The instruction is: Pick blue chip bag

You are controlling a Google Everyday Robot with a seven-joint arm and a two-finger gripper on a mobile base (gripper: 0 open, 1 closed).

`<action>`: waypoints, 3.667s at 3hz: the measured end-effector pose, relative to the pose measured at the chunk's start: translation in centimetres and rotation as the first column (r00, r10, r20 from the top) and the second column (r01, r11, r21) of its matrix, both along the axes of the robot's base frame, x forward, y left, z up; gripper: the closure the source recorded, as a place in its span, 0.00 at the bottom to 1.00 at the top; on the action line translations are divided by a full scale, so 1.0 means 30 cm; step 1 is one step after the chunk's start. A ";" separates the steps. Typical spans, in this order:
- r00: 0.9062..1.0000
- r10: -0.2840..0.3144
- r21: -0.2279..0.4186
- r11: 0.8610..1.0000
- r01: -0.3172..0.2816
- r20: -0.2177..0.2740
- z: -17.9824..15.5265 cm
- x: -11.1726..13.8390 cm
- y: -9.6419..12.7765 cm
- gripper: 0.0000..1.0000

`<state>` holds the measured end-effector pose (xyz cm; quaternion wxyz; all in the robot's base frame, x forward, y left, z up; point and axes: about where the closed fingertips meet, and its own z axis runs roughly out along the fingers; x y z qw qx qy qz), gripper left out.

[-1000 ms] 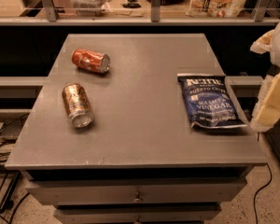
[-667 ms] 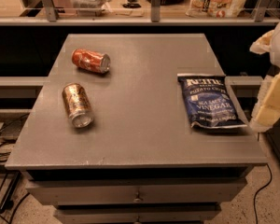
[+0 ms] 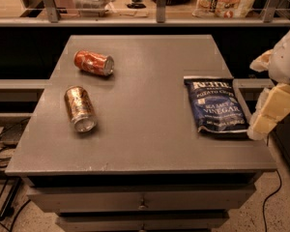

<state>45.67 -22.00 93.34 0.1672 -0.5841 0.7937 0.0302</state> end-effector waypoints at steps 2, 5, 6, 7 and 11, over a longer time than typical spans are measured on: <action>0.998 -0.047 0.037 0.998 0.048 -0.031 -0.163 0.113 -0.030 0.00; 0.994 -0.051 0.079 0.995 0.059 -0.097 -0.305 0.183 -0.010 0.36; 0.996 -0.035 0.086 0.995 0.042 -0.082 -0.286 0.187 0.006 0.58; 0.999 -0.011 0.096 0.995 0.014 -0.037 -0.211 0.193 0.034 0.90; 0.952 0.137 0.066 0.985 -0.161 0.274 0.362 0.274 0.142 1.00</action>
Offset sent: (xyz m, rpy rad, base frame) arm 0.0564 -0.0142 -0.0802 0.1026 0.0648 -0.0713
